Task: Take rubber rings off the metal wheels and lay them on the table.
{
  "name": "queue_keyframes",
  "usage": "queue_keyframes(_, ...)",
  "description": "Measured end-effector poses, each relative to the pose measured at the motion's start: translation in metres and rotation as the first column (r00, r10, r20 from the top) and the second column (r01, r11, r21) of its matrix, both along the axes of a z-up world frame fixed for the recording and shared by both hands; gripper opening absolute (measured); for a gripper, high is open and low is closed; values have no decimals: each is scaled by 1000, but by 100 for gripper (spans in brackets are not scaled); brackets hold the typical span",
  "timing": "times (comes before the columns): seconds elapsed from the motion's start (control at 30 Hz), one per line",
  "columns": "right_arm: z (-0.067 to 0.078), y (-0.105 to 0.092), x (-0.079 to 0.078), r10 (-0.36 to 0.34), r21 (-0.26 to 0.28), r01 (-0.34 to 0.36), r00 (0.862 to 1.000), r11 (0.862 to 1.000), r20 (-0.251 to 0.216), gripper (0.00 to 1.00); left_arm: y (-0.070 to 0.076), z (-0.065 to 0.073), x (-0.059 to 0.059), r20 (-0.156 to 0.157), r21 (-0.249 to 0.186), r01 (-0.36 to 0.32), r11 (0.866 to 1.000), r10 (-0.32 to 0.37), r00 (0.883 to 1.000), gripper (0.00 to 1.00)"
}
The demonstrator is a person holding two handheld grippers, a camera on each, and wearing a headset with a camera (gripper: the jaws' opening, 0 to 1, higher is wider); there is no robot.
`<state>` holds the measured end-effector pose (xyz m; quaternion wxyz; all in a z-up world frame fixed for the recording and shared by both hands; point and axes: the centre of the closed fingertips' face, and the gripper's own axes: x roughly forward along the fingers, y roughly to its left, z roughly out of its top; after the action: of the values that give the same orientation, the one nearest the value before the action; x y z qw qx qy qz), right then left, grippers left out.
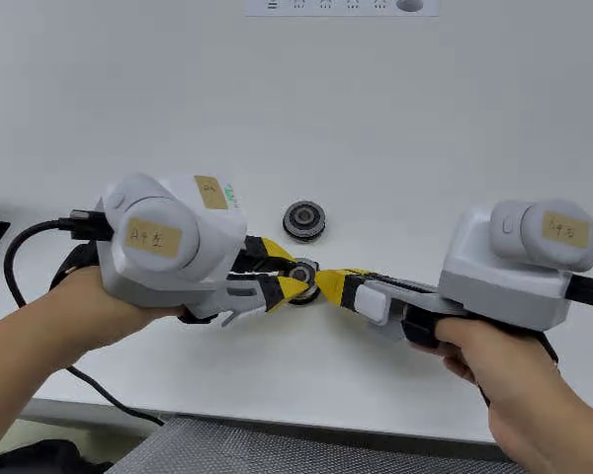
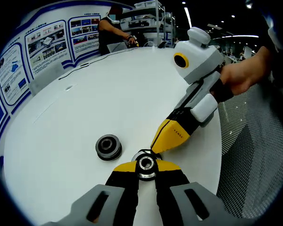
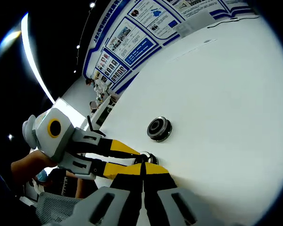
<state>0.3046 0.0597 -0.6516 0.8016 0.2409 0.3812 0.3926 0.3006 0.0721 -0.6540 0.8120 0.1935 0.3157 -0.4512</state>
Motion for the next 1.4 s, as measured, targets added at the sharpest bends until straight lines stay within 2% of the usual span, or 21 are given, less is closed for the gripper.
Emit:
queue_keyframes(0.57,3,2,-2,14,8,-14,1000,1000,20,0,0,1,-1,2,-4,-1,1000,1,1000,12)
queue_keyframes(1.0,14,10,-6,41,36,-43,998,998,39,0,-1,1,-1,7,0,-1,1000,1,1000,12)
queue_keyframes(1.1,15,10,-6,43,29,-45,998,999,47,0,-1,1,-1,14,3,0,1000,0,1000,12)
queue_keyframes(1.4,15,7,-6,22,47,-23,999,999,23,1,0,0,-1,15,11,4,1000,-4,1000,13)
